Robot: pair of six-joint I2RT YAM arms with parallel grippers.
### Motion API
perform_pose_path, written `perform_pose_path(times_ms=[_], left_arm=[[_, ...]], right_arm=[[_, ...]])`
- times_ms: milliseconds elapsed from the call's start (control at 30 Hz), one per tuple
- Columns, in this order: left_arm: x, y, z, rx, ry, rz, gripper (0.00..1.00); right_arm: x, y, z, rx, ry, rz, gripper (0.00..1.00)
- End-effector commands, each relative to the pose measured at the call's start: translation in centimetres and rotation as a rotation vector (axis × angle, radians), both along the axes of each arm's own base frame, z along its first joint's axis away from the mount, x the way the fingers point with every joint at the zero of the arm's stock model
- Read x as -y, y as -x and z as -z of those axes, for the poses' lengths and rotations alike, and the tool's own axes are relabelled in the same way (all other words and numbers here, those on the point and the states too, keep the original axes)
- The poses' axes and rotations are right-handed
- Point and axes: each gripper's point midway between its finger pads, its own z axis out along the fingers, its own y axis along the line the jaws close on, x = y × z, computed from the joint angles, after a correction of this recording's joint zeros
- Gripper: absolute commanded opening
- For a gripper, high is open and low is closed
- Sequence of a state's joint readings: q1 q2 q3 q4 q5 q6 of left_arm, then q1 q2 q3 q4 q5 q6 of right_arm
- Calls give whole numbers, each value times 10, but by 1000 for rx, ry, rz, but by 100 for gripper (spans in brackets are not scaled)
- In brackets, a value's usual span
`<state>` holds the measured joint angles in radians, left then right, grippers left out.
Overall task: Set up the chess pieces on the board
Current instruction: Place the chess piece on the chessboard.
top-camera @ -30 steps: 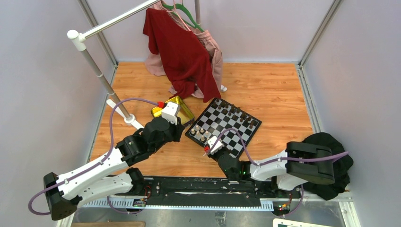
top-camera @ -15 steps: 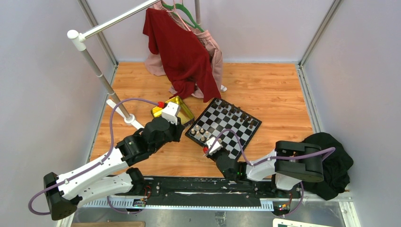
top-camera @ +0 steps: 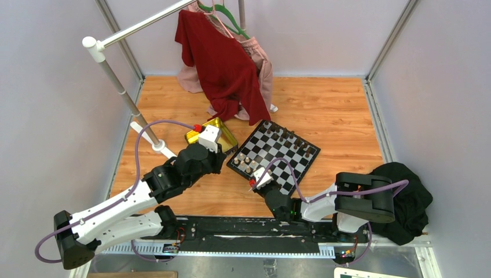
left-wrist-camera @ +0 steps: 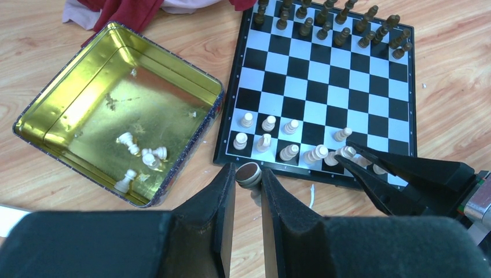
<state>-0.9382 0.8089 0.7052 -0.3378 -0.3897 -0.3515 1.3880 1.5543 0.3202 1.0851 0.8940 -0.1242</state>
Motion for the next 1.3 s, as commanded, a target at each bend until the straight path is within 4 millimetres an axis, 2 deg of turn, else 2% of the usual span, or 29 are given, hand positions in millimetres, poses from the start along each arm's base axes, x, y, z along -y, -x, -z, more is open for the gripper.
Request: perform_pose_path(times_ms=[0,533,667,900,1067,1267], left_arm=[[1,-1,-3,18,9,-3,0],[1,1,-2,17,17,3,0],[0,1,-1,17,17,2,0],[0,2,-1,16,19,4,0],[1,2,-1,17,22,7,0],[1,2,-1,16,23,8,0]], right_arm=[[3,3,-5,11,-41,25,2],[3,6,2,-6,-29,34,4],[3,5,5,-8,-19,40,13],[3,6,7,-12,-20,42,22],[1,6,5,-9,-15,35,37],[-3,6,-2,-3,-21,20,44]])
